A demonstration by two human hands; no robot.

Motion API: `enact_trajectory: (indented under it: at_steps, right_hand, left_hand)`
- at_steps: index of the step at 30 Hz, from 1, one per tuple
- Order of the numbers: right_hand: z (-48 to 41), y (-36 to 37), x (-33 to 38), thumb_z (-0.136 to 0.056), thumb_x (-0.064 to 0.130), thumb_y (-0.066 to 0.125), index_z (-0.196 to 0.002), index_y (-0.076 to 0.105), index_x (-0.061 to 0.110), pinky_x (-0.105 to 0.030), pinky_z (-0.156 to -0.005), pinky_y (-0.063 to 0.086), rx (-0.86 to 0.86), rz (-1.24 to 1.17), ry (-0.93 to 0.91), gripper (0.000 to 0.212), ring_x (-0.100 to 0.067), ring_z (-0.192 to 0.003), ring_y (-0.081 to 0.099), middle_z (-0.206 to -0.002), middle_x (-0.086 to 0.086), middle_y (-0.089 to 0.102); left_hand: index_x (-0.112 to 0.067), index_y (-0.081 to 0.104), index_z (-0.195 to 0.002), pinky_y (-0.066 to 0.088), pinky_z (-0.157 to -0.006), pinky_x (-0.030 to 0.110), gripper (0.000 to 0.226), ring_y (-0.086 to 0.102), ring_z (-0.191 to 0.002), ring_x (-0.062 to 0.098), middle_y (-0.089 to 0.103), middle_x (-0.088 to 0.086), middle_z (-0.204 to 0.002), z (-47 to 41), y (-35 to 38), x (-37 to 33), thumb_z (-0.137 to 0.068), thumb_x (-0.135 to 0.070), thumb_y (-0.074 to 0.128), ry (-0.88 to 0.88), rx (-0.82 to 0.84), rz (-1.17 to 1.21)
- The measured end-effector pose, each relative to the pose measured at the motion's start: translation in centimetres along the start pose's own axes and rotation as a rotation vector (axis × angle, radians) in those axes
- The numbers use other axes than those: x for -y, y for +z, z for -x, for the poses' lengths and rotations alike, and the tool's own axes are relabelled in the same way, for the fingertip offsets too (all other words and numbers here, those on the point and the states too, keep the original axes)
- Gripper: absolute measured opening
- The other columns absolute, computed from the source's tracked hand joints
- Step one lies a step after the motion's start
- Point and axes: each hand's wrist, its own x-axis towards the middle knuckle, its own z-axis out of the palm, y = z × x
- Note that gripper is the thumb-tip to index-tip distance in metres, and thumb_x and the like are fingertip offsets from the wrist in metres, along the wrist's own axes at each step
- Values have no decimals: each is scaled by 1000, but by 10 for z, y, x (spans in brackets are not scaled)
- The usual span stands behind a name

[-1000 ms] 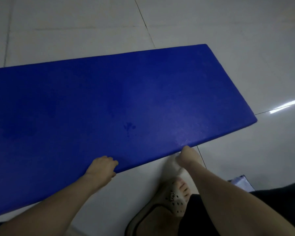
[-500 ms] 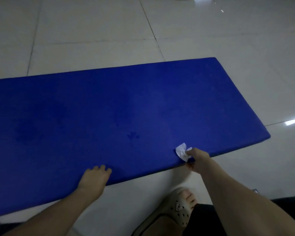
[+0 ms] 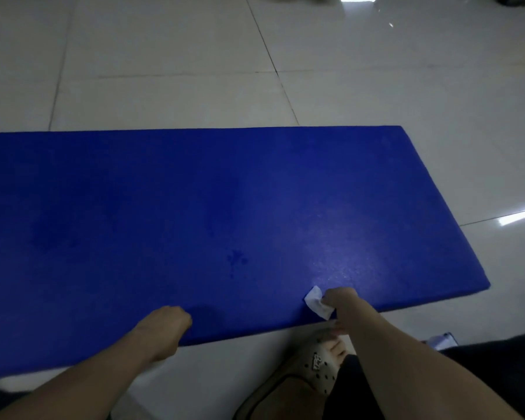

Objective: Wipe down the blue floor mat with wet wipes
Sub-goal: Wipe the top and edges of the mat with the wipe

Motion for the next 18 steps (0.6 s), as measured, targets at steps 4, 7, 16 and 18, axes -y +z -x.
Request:
enact_trajectory:
  at_steps: [4, 7, 16, 18]
  right_hand:
    - [-14, -8, -16, -97, 34, 51, -127, 56, 12, -40, -104, 46, -40, 188, -77, 37, -31, -124, 54, -133, -10, 54]
    - [-13, -13, -23, -90, 26, 60, -118, 59, 7, -35, -74, 49, -232, 146, -92, 33, -29, -102, 61, -107, -11, 60]
    - [-17, 19, -14, -93, 18, 58, -117, 55, -2, -31, -66, 45, -309, -109, -122, 31, -24, -75, 56, -89, -11, 61]
    - [-18, 17, -13, -95, 21, 62, -126, 52, -1, -34, -74, 47, -312, -161, -48, 39, -27, -89, 60, -98, -12, 62]
  left_hand:
    - [-22, 52, -93, 38, -70, 29, 14, 52, -82, 17, 50, -5, -89, 0, -12, -5, -88, -32, 60, 2, 60, -74]
    - [-26, 52, -93, 44, -69, 30, 45, 59, -87, 15, 57, -8, -92, -10, -28, 4, -79, -68, 63, -113, -78, 72]
    - [-25, 41, -101, 53, -80, 37, 64, 54, -92, 19, 49, -1, -108, -40, -17, 52, -73, -70, 76, -290, -79, 446]
    - [-25, 38, -103, 53, -84, 39, 67, 55, -96, 21, 48, 1, -114, -44, -19, 54, -73, -71, 75, -287, -50, 444]
